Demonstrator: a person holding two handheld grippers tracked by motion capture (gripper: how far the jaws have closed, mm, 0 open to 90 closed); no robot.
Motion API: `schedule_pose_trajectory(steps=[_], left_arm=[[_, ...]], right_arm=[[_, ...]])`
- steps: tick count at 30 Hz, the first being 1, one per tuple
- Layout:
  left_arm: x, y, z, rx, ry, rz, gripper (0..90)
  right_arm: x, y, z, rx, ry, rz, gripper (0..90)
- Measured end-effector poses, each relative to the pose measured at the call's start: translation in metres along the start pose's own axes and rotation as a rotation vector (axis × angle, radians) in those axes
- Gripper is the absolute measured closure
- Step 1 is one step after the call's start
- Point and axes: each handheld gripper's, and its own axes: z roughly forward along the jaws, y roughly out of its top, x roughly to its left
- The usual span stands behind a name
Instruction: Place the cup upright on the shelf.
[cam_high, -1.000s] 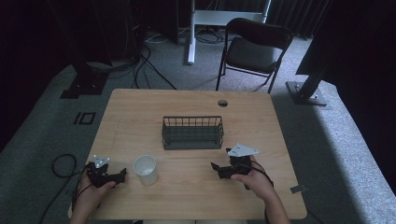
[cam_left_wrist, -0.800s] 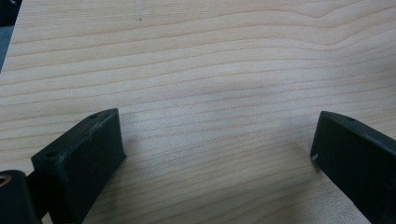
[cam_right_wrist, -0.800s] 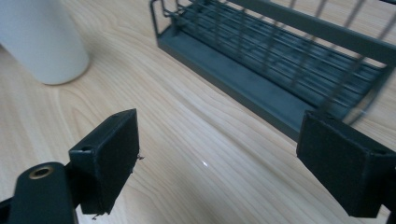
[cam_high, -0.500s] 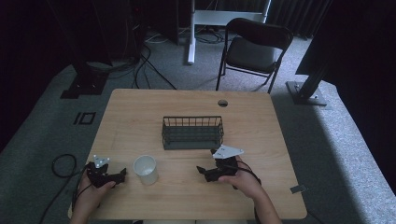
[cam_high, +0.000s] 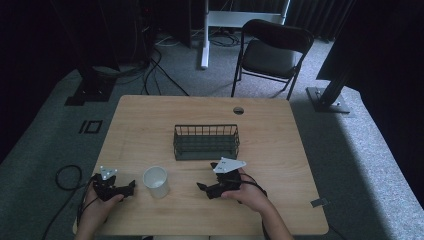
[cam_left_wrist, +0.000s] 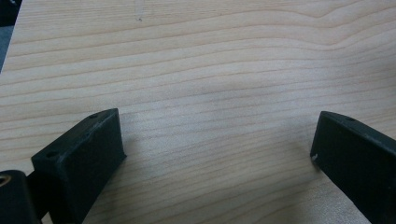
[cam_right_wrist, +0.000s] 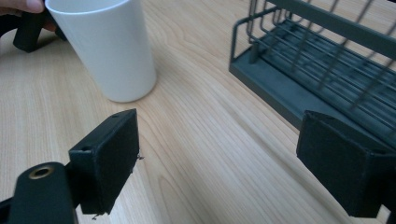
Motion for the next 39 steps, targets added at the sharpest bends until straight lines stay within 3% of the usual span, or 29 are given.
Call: schedule_pose_trajectory(steps=[17, 39], left_arm=[[0.000, 0.000, 0.000, 0.000, 0.000, 0.000, 2.8], [0.000, 0.000, 0.000, 0.000, 0.000, 0.000, 2.8]], right_arm=[[0.028, 0.019, 0.029, -0.016, 0.087, -0.065, 12.8], [0.052, 0.034, 0.065, -0.019, 0.165, -0.096, 12.8]])
